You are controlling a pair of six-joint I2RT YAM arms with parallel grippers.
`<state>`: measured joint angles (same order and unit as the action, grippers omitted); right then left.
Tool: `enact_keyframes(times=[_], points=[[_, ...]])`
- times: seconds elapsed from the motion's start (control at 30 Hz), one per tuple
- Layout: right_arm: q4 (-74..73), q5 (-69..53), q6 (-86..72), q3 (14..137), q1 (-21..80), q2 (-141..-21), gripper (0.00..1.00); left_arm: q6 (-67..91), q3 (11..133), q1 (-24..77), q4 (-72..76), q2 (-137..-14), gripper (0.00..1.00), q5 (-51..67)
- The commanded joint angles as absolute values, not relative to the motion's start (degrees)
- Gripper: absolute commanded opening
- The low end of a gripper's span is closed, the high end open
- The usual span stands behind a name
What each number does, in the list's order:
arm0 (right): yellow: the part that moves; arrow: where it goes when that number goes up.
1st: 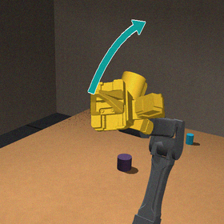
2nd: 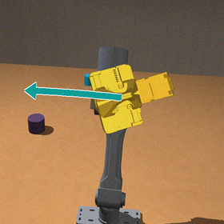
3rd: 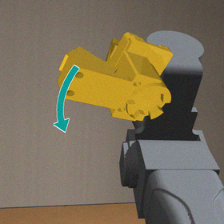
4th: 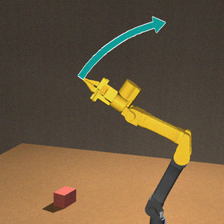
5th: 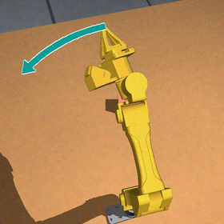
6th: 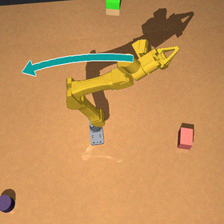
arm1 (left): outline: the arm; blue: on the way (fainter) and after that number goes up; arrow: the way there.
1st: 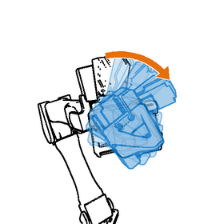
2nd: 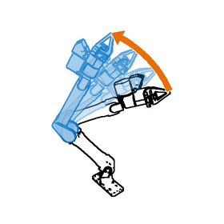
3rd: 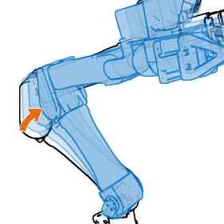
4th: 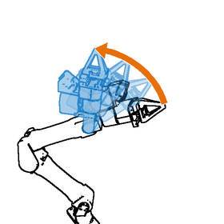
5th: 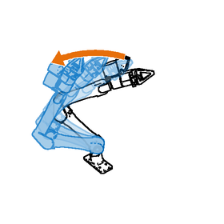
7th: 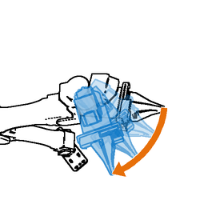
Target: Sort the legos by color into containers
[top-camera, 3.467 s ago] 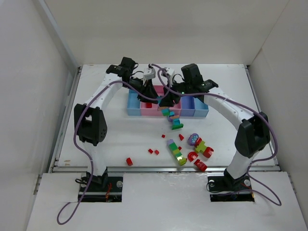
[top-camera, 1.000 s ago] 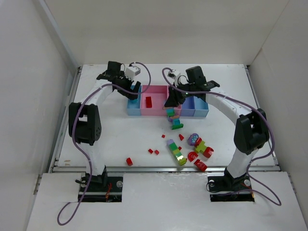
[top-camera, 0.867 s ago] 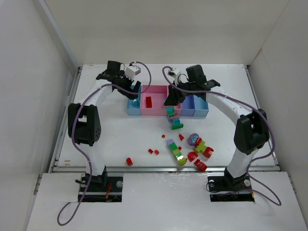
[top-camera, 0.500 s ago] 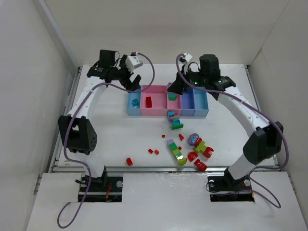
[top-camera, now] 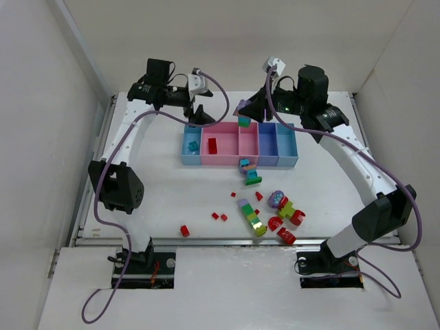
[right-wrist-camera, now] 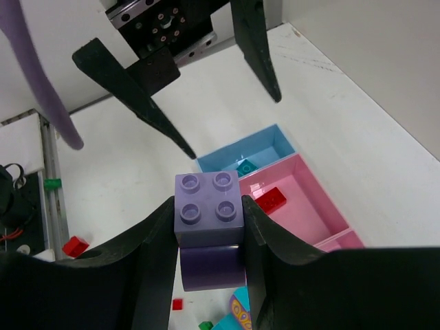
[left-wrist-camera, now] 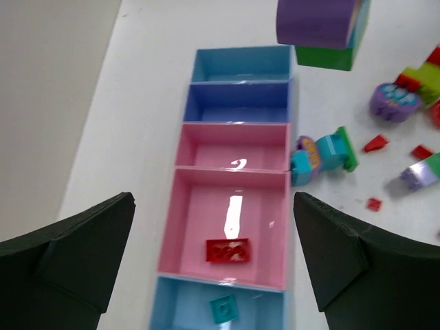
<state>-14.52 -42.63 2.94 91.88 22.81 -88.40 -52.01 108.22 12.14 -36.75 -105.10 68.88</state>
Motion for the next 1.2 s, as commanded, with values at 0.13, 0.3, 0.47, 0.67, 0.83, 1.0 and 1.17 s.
enact_keyframes(times=[0.13,0.3,0.47,0.67,0.83,1.0,1.17], points=[[-11.1,-40.8,2.5,93.8,22.3,-86.7,0.00,-50.7,116.4,15.3,-32.9,-102.0,1.00,36.2],[-11.1,-39.6,2.5,94.8,22.3,-87.2,0.00,-43.4,119.8,13.3,-20.4,-102.0,1.00,24.1],[-11.1,-37.5,3.0,95.4,22.3,-87.2,0.00,-40.8,121.9,12.7,-19.0,-99.9,1.00,21.9],[-10.5,-40.5,3.0,96.5,22.3,-87.8,0.00,-40.2,114.0,16.0,-32.2,-97.9,1.00,41.4],[-10.0,-43.1,3.0,98.5,22.3,-87.8,0.00,-42.5,100.3,16.5,-30.5,-93.4,1.00,67.2],[-10.0,-45.9,3.5,98.5,23.5,-87.8,0.00,-38.0,98.9,17.6,-24.0,-94.0,1.00,73.2],[-10.0,-48.6,3.5,98.5,25.0,-89.6,0.00,-29.9,97.1,18.7,-13.1,-94.0,1.00,73.2]])
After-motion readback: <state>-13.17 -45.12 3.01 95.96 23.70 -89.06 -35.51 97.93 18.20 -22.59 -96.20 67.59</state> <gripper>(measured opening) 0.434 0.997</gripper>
